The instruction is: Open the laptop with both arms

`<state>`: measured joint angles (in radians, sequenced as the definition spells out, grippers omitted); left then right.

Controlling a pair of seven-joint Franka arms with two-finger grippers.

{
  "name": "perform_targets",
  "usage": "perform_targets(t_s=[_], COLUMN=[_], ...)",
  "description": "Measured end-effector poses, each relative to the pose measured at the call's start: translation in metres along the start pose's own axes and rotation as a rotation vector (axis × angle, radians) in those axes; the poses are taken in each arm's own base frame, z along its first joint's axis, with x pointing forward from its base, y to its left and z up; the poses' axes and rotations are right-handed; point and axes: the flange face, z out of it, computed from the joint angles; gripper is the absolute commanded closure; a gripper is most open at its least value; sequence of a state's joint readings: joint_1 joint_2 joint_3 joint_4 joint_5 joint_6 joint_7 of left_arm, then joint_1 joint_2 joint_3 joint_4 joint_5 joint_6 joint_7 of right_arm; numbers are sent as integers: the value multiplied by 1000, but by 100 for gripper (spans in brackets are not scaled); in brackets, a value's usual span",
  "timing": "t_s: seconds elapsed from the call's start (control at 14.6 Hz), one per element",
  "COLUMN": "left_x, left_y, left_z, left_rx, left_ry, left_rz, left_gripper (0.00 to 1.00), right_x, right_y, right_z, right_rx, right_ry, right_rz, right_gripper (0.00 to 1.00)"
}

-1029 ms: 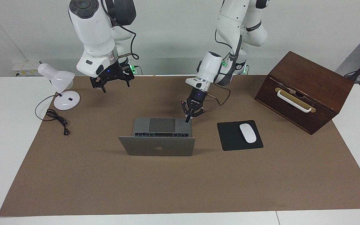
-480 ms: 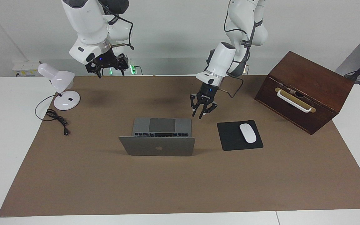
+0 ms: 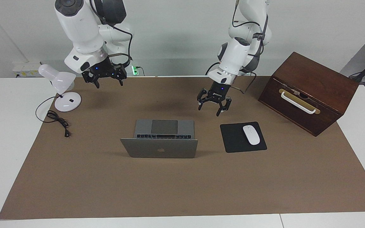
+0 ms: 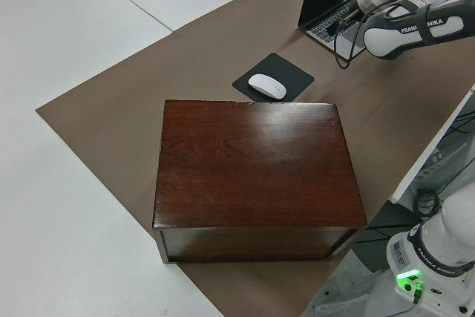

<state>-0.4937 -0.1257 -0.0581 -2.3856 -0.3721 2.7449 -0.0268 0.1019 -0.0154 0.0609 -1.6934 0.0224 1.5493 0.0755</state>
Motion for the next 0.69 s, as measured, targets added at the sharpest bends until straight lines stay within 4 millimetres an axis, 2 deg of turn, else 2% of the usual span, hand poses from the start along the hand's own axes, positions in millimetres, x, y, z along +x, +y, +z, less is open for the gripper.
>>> perform_targets(t_s=[0.21, 0.34, 0.69], left_x=[31, 47, 67], left_y=[-40, -65, -115], left_z=[-65, -107, -191], left_rx=[5, 23, 90], left_ry=[-109, -166, -257], left_rz=[56, 74, 19], left_gripper=[0, 0, 0], right_x=[5, 5, 6], right_y=[7, 20, 47], right_z=[3, 1, -1], right_rx=[1, 5, 12], right_ry=[-30, -27, -23], right_rz=[13, 36, 85], right_gripper=[0, 0, 0])
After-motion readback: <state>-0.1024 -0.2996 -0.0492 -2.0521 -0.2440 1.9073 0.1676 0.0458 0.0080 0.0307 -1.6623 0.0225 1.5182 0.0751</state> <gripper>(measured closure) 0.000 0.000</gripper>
